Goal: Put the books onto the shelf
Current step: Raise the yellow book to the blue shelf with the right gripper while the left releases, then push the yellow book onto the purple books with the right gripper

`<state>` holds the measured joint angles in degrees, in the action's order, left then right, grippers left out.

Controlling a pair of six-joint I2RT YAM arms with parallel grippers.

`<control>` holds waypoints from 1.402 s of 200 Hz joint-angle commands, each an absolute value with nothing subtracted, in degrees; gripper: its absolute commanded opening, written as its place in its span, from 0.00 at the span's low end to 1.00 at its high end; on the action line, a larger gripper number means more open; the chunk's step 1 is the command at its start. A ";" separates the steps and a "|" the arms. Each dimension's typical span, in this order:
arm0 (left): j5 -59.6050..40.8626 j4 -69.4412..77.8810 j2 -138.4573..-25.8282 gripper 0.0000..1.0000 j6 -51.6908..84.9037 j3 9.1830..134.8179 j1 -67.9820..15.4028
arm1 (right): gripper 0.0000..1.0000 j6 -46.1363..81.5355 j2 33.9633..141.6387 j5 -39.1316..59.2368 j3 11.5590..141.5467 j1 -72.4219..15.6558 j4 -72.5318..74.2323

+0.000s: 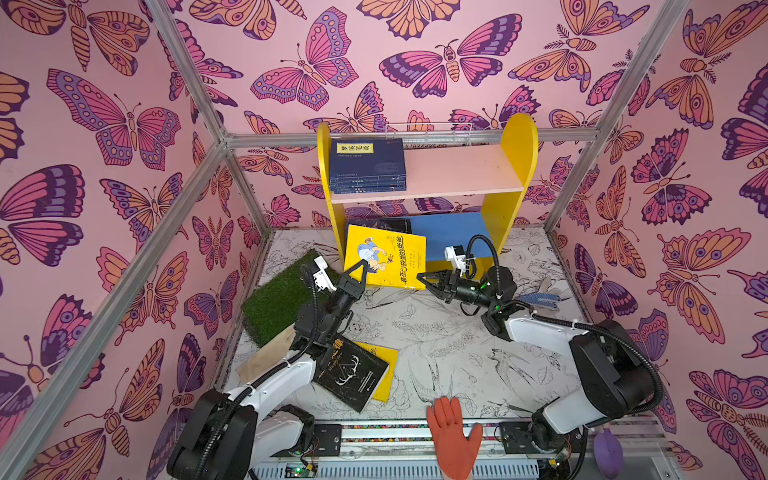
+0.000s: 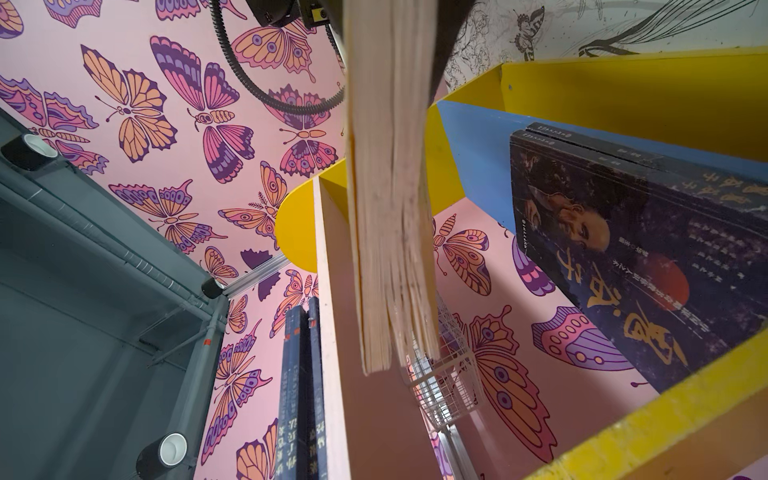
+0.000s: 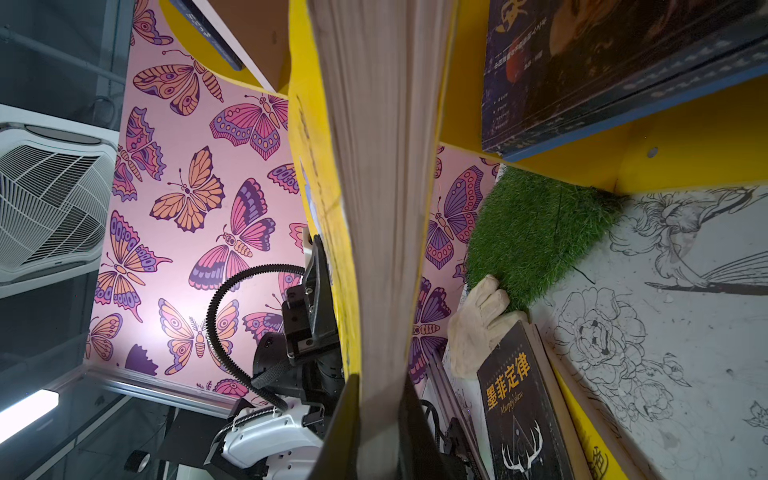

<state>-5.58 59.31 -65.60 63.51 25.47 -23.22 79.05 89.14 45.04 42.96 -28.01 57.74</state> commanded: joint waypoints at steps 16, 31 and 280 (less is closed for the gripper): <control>1.71 40.87 -57.81 0.53 63.97 22.89 -22.78 | 0.00 75.50 87.59 43.50 49.14 -27.41 56.99; 6.01 29.18 -52.66 0.56 64.82 21.96 -22.68 | 0.00 74.43 88.76 43.98 51.09 -26.19 55.99; 22.67 -20.86 -25.99 0.55 77.70 16.56 -21.62 | 0.01 54.74 116.21 50.01 85.97 -21.19 28.51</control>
